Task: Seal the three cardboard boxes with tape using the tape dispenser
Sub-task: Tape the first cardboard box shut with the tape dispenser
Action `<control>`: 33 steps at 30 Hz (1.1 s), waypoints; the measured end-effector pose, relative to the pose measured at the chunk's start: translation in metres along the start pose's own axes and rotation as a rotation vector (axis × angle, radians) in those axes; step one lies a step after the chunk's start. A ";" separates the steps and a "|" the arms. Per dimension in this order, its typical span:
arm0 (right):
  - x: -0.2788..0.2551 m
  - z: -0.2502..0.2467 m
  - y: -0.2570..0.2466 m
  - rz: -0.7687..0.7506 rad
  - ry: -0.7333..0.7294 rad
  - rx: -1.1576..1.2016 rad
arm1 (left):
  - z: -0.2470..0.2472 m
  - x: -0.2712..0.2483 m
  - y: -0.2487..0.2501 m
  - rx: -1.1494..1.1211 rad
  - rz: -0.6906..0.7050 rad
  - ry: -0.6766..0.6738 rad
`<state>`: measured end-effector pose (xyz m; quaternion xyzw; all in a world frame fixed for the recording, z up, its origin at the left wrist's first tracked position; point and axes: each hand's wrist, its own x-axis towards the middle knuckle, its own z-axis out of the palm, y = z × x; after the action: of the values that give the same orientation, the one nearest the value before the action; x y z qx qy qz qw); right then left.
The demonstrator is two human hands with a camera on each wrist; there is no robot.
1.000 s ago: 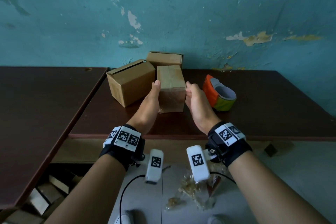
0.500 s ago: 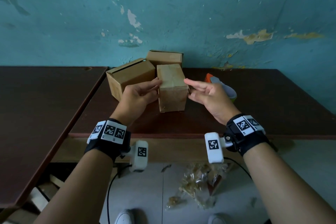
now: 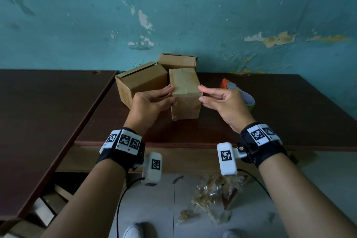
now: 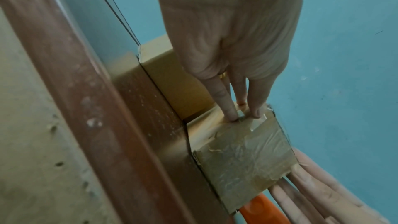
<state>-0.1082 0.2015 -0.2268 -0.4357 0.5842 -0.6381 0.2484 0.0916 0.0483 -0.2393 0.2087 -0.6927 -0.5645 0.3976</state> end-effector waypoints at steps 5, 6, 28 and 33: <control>0.002 0.002 0.004 -0.038 0.028 -0.020 | 0.001 -0.001 -0.002 0.036 0.018 0.035; 0.002 0.003 0.005 -0.046 0.031 -0.027 | 0.001 -0.001 -0.002 0.042 0.024 0.042; 0.001 -0.001 0.008 -0.147 0.034 -0.214 | 0.016 -0.015 0.002 0.279 0.134 0.155; 0.006 0.007 0.001 -0.125 0.129 -0.217 | 0.018 -0.003 0.012 0.220 0.088 0.192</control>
<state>-0.1053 0.1924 -0.2269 -0.4534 0.6365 -0.6120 0.1214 0.0807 0.0647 -0.2298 0.2734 -0.7176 -0.4447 0.4609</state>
